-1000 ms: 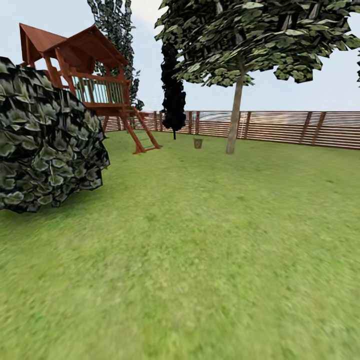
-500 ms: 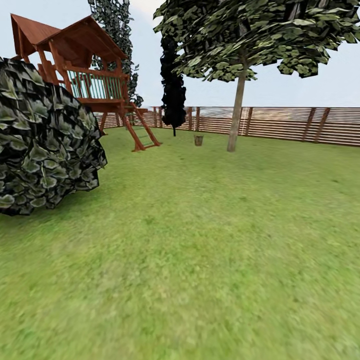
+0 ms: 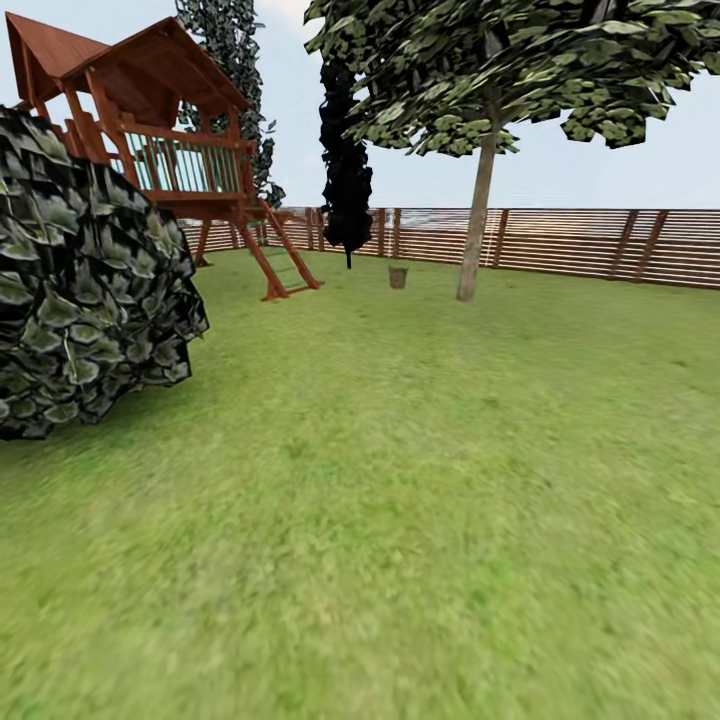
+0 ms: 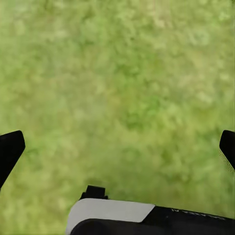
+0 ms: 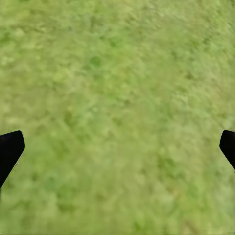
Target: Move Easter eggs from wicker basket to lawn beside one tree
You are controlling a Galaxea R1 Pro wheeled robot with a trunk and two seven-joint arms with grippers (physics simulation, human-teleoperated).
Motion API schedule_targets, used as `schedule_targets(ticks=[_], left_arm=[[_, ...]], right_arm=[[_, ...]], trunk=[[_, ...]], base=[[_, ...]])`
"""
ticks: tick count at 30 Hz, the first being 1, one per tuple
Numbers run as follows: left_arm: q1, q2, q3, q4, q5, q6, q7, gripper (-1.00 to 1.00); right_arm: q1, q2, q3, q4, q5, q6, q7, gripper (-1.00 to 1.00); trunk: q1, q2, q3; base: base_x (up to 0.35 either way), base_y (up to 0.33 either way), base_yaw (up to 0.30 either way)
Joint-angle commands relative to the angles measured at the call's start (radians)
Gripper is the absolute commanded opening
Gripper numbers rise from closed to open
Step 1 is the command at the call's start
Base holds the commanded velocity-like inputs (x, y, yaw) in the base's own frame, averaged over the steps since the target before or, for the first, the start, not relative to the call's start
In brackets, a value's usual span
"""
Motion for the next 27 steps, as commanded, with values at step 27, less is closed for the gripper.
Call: schedule_targets(ticks=[27], left_arm=[[-0.005, 0.086, 0.047, -0.013, 0.227, 0.173, -0.009, 1.00]], right_arm=[[-0.001, 0.001, 0.000, 0.001, -0.004, -0.004, 0.002, 1.00]], trunk=[[-0.076, 0.139, 0.061]], base=[[0.329, 0.000, 0.000]])
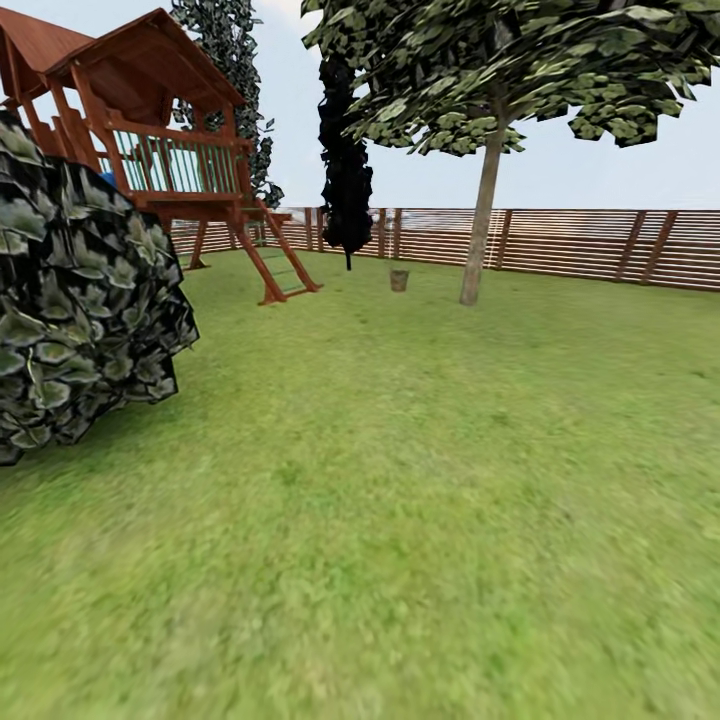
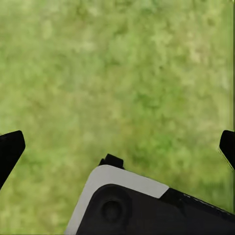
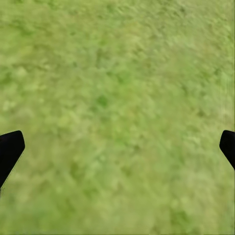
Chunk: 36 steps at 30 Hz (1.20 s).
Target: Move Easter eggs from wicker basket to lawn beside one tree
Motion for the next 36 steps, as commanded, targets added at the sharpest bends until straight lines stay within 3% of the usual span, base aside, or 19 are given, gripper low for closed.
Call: schedule_targets(ticks=[1, 36], left_arm=[[-0.001, 0.000, -0.001, 0.000, 0.008, -0.002, 0.000, 1.00], [-0.001, 0.000, -0.002, -0.001, 0.008, -0.005, 0.000, 1.00]], right_arm=[[-0.001, 0.000, 0.000, 0.001, -0.005, -0.004, 0.002, 1.00], [-0.001, 0.000, 0.000, 0.001, -0.005, -0.004, 0.002, 1.00]], trunk=[[0.001, -0.001, -0.002], [0.001, -0.001, 0.001]], base=[[0.329, 0.000, 0.000], [0.329, 0.000, 0.000]])
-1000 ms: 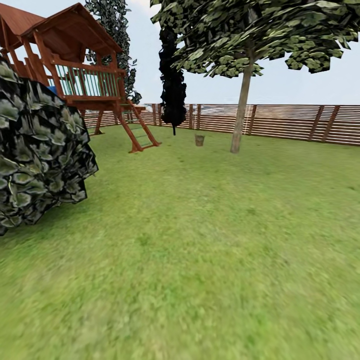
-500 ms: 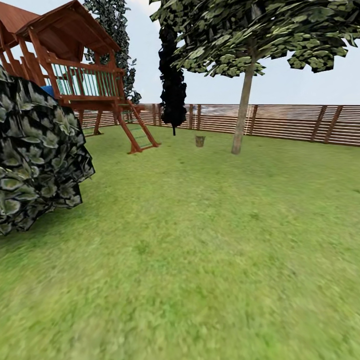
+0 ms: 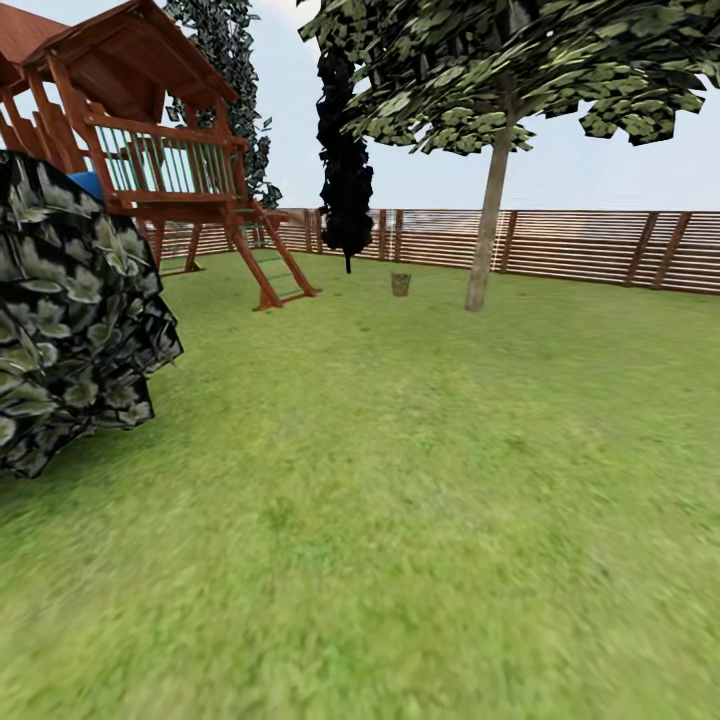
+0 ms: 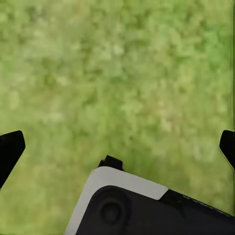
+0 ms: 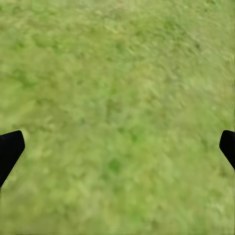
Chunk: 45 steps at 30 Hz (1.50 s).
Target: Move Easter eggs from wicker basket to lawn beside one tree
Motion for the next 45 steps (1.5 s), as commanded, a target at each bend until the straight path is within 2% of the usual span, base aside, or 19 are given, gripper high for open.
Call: schedule_targets(ticks=[1, 21, 32, 45], left_arm=[[-0.001, 0.000, -0.001, 0.000, 0.008, -0.002, 0.000, 1.00], [-0.001, 0.000, -0.002, -0.007, 0.008, -0.002, 0.000, 1.00], [-0.001, 0.000, -0.002, -0.007, 0.008, -0.002, 0.000, 1.00], [-0.001, 0.000, -0.002, -0.006, 0.008, -0.002, 0.000, 1.00]], right_arm=[[-0.001, 0.000, -0.001, 0.001, -0.005, -0.004, 0.002, 1.00], [-0.001, 0.000, -0.001, 0.000, -0.005, -0.004, 0.002, 1.00], [-0.001, 0.000, -0.001, 0.000, -0.005, -0.004, 0.002, 1.00], [-0.001, 0.000, -0.001, 0.001, -0.005, -0.004, 0.002, 1.00]], trunk=[[0.001, -0.001, -0.001], [0.001, -0.001, -0.001], [0.001, -0.001, -0.012], [0.001, -0.001, -0.012]], base=[[0.329, 0.000, 0.000], [0.329, 0.000, 0.000], [0.329, 0.000, 0.000], [0.329, 0.000, 0.000]])
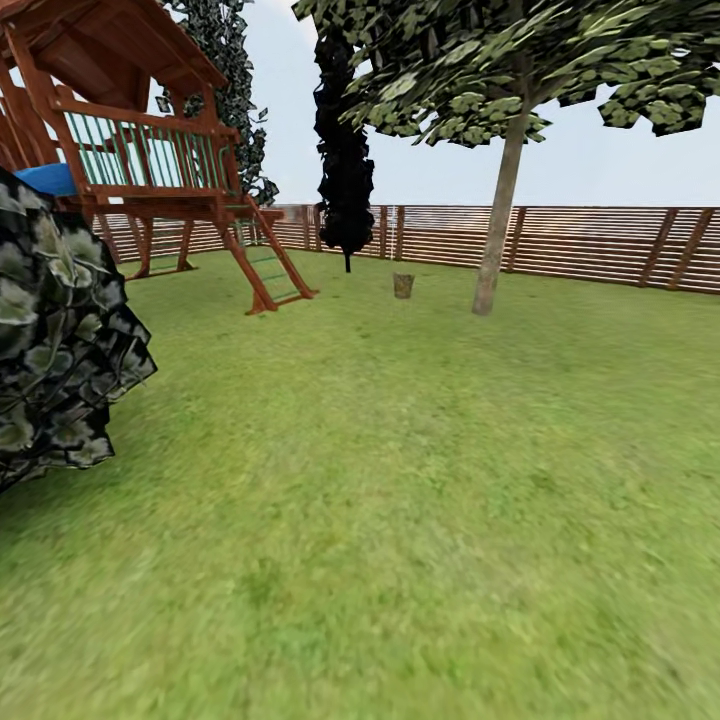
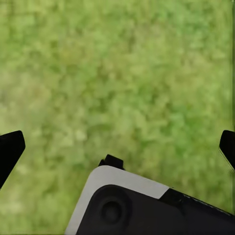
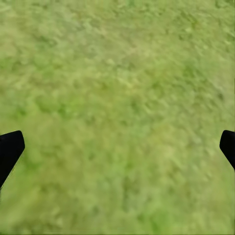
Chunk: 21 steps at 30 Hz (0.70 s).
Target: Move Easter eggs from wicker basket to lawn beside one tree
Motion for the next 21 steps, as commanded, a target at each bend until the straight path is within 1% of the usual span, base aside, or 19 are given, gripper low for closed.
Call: schedule_targets(ticks=[1, 21], left_arm=[[-0.001, 0.000, -0.002, 0.000, 0.008, -0.002, 0.000, 1.00], [-0.001, 0.000, -0.002, 0.000, 0.008, -0.003, 0.000, 1.00]], right_arm=[[-0.001, 0.000, 0.000, 0.001, -0.005, -0.004, 0.002, 1.00], [-0.001, 0.000, 0.000, 0.000, -0.005, -0.004, 0.002, 1.00]], trunk=[[0.001, -0.001, -0.002], [0.001, -0.001, -0.002]], base=[[0.329, 0.000, 0.000], [0.329, 0.000, 0.000]])
